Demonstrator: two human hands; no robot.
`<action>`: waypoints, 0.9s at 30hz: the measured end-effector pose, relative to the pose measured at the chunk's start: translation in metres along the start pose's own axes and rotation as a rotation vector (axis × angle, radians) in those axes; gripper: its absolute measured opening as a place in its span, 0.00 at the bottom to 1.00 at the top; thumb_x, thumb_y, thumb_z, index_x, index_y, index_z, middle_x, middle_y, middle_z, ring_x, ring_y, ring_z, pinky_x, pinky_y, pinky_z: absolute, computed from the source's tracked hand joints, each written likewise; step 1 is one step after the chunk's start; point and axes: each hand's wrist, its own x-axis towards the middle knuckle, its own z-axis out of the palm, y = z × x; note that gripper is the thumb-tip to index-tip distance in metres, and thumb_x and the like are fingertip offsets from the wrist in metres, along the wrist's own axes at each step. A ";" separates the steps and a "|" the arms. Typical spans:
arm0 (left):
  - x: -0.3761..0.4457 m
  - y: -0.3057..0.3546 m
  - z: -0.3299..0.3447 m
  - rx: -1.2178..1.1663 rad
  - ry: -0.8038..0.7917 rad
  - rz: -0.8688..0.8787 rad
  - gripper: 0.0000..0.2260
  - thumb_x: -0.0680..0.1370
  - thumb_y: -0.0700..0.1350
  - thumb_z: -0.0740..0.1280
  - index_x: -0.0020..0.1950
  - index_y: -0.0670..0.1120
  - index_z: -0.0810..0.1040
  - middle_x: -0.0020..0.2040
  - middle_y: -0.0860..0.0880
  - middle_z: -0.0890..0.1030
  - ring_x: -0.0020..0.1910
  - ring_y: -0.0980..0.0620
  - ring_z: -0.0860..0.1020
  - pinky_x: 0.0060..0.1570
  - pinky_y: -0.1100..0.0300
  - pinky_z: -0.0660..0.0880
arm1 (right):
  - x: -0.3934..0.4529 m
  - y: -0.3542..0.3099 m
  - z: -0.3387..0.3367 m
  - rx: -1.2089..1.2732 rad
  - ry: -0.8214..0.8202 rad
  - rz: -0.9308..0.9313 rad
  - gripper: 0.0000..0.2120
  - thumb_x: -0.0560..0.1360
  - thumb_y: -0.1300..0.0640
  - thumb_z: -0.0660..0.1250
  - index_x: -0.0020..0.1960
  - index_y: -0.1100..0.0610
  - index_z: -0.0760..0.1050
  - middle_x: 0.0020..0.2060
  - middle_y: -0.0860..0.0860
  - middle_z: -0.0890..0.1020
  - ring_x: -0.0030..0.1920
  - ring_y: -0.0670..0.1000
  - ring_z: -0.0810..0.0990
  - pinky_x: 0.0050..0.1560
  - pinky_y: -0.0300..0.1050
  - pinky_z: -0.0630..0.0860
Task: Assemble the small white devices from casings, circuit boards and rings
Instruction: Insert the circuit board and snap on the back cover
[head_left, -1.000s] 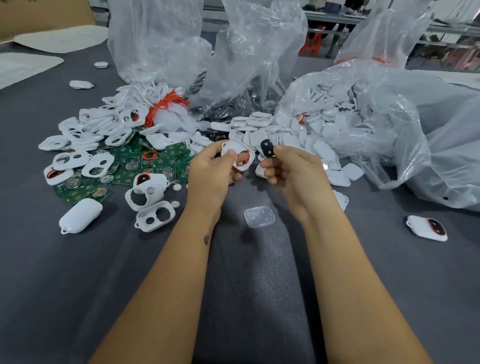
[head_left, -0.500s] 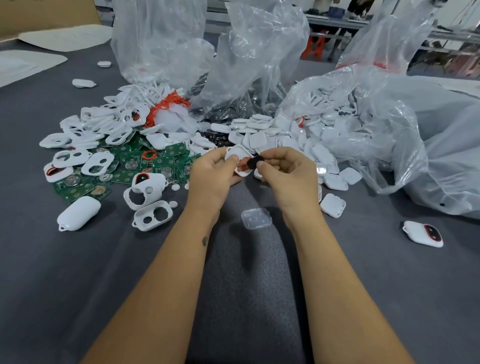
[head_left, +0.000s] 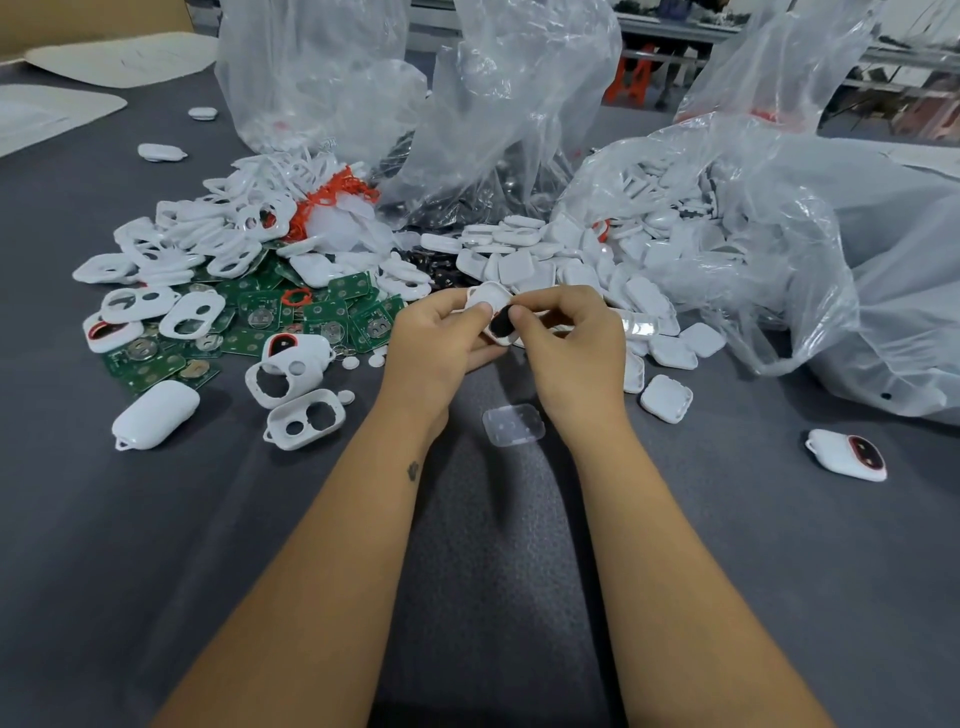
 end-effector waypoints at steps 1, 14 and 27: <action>0.000 0.000 0.000 -0.001 0.001 0.000 0.07 0.80 0.35 0.64 0.55 0.38 0.80 0.47 0.42 0.85 0.45 0.49 0.85 0.42 0.61 0.80 | 0.000 0.001 0.000 -0.006 0.001 -0.001 0.04 0.73 0.63 0.71 0.45 0.56 0.82 0.45 0.51 0.81 0.47 0.46 0.79 0.52 0.43 0.75; -0.001 0.000 0.002 0.002 0.005 -0.015 0.05 0.79 0.35 0.64 0.50 0.41 0.80 0.41 0.45 0.86 0.41 0.51 0.85 0.41 0.61 0.80 | 0.003 0.001 0.001 -0.045 -0.037 0.116 0.03 0.74 0.59 0.70 0.47 0.52 0.77 0.36 0.50 0.79 0.39 0.50 0.79 0.45 0.46 0.76; 0.000 0.000 0.006 -0.062 0.086 -0.080 0.06 0.78 0.32 0.60 0.48 0.35 0.78 0.43 0.41 0.85 0.43 0.47 0.85 0.40 0.62 0.80 | 0.005 -0.004 -0.009 -0.127 -0.079 0.028 0.09 0.76 0.57 0.63 0.38 0.52 0.78 0.34 0.49 0.81 0.40 0.53 0.80 0.48 0.58 0.78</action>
